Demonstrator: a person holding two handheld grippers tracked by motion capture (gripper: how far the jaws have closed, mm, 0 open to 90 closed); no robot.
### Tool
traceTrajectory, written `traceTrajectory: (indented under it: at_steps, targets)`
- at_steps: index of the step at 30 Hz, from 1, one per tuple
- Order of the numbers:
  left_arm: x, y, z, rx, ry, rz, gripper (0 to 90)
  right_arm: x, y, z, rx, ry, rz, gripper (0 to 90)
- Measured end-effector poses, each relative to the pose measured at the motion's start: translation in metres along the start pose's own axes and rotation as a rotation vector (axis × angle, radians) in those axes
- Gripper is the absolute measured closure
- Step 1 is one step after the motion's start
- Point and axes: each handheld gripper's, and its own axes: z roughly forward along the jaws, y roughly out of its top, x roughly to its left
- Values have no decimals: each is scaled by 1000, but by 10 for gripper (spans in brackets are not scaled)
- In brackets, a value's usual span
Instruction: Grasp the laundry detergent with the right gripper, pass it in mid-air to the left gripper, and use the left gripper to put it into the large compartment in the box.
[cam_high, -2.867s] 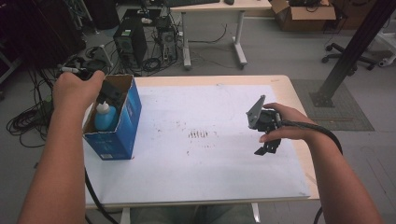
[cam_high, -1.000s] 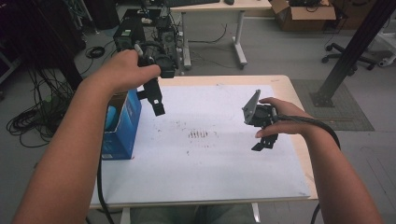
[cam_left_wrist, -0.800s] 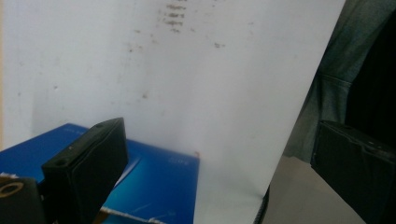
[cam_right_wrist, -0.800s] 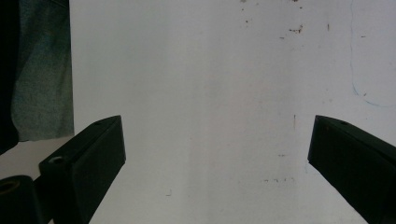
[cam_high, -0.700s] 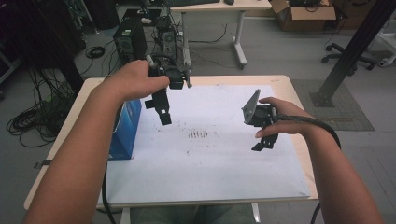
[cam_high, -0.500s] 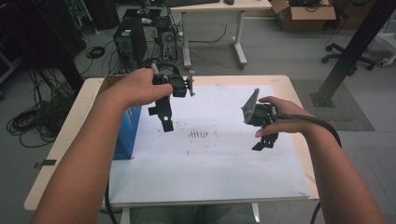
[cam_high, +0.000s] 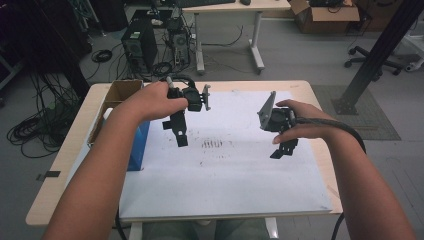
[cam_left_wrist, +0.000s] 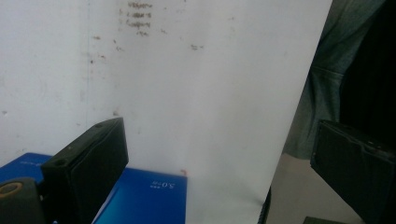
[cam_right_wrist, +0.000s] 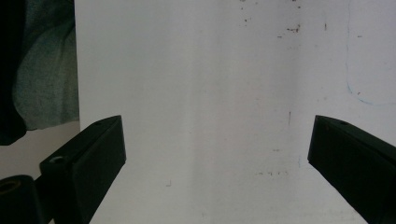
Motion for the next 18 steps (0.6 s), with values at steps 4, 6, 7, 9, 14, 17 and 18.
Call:
traceTrajectory:
  at_steps: [4,6,7,9,14,17,18]
  targets:
    - [1,0,0,-7,0,-6,44,0,0,0,0,0,5,41]
    - [1,-1,0,-6,1,-8,45,0,0,0,3,-1,3,40]
    - [1,-1,0,-5,0,-6,44,0,0,0,3,0,5,42]
    - [1,-1,-1,-7,2,-10,44,1,0,0,5,-1,8,41]
    - [1,-3,-2,-11,3,-7,44,1,1,-1,6,-2,8,40]
    - [1,-4,-2,-12,4,-7,44,1,1,-2,10,-2,10,41]
    - [1,-4,-2,-11,3,-6,44,1,1,-2,11,-1,9,42]
